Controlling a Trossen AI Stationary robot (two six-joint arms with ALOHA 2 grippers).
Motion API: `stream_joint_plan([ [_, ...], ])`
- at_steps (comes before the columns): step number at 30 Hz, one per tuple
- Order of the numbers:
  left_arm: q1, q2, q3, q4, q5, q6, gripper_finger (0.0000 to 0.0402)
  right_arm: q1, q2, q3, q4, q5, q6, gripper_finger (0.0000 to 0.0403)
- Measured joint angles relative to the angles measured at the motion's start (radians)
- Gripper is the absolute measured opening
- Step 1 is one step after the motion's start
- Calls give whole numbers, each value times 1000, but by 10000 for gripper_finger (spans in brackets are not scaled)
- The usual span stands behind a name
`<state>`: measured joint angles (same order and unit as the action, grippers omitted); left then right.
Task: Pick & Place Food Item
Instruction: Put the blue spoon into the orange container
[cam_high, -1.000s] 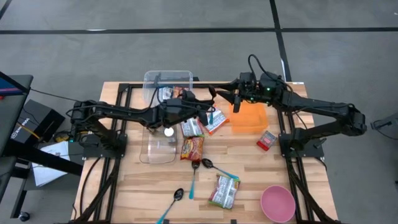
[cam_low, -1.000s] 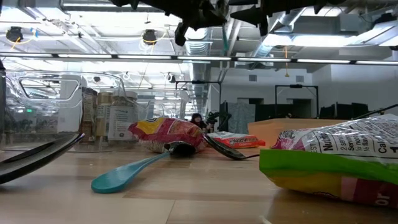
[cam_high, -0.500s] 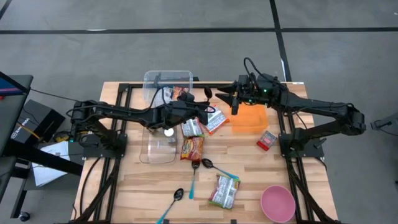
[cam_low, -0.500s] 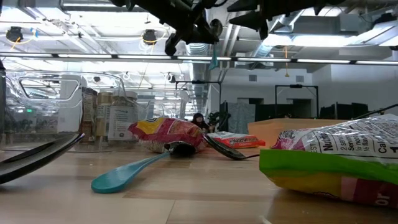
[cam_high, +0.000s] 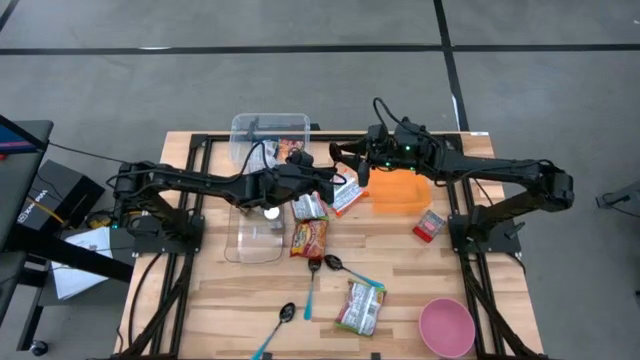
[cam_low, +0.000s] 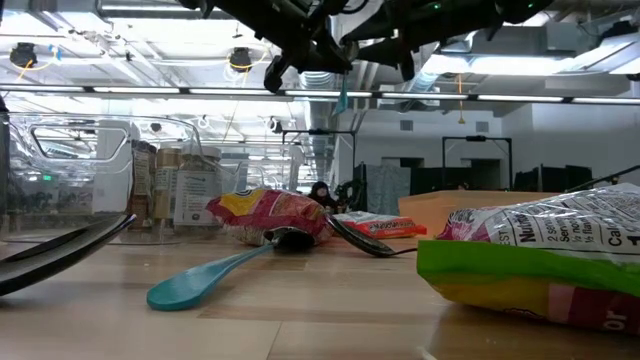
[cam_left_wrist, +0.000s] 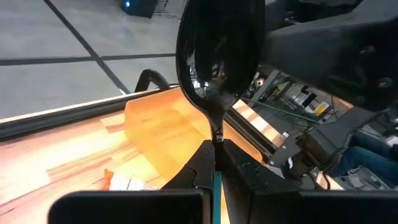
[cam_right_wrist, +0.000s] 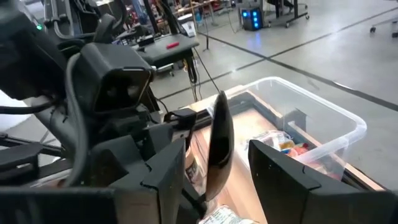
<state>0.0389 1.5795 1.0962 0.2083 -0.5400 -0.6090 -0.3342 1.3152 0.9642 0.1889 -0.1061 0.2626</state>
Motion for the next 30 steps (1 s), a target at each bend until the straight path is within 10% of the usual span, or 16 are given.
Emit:
stream_joint_plan([
  [12, -8, 0, 0, -15, 15, 1, 4, -16, 0, 11, -7, 3, 0, 146],
  [30, -8, 0, 0, 8, 24, -1, 5, -16, 0, 11, -35, 7, -18, 7],
])
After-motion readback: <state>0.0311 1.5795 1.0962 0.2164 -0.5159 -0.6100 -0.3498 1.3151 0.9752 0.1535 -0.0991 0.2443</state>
